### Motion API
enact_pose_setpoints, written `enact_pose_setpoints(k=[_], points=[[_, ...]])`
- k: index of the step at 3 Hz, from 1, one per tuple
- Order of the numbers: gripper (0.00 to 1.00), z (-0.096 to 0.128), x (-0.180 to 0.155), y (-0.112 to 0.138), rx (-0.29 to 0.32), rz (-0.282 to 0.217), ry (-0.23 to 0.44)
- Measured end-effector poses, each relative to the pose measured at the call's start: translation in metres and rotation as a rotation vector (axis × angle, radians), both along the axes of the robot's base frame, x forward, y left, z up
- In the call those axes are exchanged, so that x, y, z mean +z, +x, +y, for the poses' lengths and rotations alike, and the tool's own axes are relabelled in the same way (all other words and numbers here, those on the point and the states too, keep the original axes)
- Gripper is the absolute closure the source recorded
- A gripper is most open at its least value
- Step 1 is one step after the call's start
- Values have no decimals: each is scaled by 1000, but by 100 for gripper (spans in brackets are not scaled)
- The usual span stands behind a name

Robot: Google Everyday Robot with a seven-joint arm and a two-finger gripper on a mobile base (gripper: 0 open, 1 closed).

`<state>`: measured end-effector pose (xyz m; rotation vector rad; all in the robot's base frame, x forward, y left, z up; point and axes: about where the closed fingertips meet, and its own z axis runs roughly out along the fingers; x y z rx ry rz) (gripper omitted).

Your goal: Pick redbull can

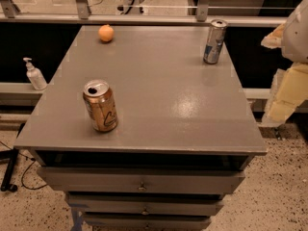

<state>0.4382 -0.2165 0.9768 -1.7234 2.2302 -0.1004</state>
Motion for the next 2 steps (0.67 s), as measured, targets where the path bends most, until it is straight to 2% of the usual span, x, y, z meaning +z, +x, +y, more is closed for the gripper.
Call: enact_pose_setpoints(k=[1,2], points=[[0,0,0,0,0,0,0],[0,-7,-3,10,-19,-24,19]])
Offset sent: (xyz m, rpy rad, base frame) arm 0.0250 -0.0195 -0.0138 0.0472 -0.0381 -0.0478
